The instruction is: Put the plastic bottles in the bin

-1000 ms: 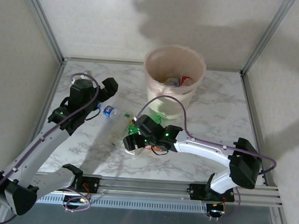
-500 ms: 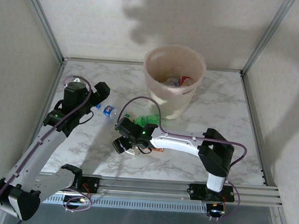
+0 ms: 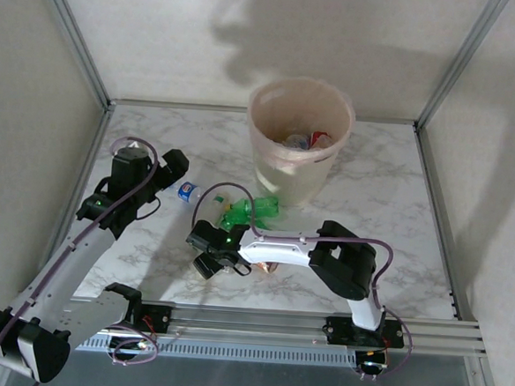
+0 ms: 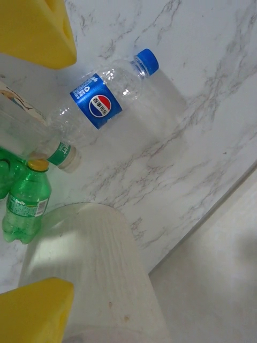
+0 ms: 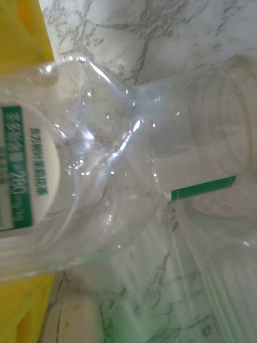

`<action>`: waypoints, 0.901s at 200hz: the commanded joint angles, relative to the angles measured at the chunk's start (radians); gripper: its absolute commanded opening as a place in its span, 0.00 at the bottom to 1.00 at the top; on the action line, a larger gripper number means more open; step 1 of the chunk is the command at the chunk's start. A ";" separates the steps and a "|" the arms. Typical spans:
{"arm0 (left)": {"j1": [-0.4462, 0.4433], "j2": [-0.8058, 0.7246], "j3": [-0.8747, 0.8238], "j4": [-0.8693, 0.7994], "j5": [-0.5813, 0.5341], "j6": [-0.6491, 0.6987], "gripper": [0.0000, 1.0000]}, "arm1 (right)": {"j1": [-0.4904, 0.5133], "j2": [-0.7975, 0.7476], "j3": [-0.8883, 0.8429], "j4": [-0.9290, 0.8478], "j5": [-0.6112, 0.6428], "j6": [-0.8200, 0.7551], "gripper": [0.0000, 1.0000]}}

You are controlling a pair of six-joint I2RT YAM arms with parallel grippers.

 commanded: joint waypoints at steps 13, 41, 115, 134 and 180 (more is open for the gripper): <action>0.022 -0.023 -0.022 0.018 0.043 -0.035 1.00 | 0.014 0.046 0.034 -0.029 0.044 -0.006 0.79; 0.032 -0.017 -0.036 0.023 0.057 -0.041 1.00 | 0.021 0.040 0.026 -0.027 0.061 0.007 0.71; 0.044 -0.023 -0.041 0.023 0.060 -0.047 1.00 | 0.048 -0.065 0.042 -0.020 0.083 0.030 0.59; 0.049 -0.024 -0.044 0.020 0.052 -0.047 1.00 | 0.057 -0.113 0.060 -0.031 0.094 0.037 0.59; 0.061 -0.029 -0.043 0.014 0.045 -0.048 1.00 | 0.058 -0.248 0.127 -0.094 0.166 0.055 0.59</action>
